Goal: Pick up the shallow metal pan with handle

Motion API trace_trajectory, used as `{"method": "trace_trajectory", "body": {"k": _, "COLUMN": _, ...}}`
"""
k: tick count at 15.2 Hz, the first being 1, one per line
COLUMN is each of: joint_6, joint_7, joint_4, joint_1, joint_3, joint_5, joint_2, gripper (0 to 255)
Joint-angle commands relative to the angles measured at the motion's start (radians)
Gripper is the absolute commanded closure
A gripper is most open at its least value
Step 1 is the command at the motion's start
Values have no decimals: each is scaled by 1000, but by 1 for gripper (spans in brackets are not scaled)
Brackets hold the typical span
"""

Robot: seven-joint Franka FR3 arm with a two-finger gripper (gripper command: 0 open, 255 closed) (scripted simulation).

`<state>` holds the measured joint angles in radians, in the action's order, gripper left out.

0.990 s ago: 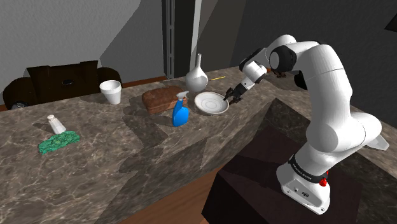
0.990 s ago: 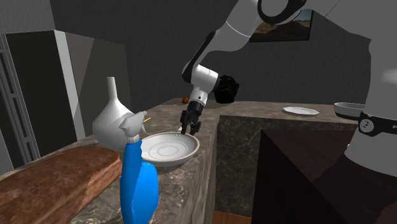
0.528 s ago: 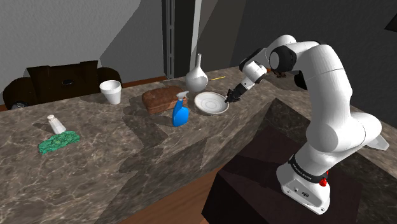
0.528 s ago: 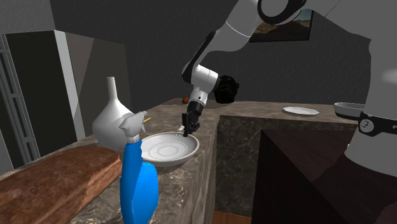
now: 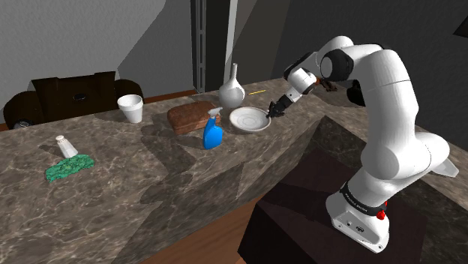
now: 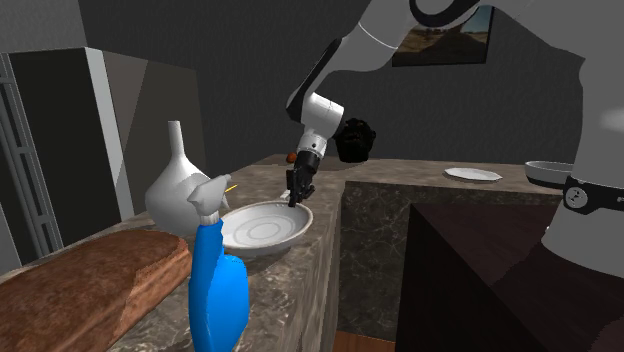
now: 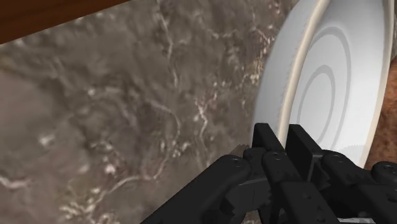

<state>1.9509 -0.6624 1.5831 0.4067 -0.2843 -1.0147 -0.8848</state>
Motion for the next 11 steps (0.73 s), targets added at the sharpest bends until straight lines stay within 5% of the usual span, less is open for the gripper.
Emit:
{"method": "trace_trajectory", "body": {"k": 1, "joint_6": -10, "joint_7": 11, "joint_4": 6, "joint_1": -4, "joint_3": -5, "joint_5": 7, "joint_2": 21, "gripper": 255}}
{"method": "trace_trajectory", "body": {"k": 11, "joint_6": -46, "joint_7": 50, "joint_4": 41, "joint_1": -17, "joint_3": -25, "joint_5": 37, "joint_2": 106, "gripper": 255}}
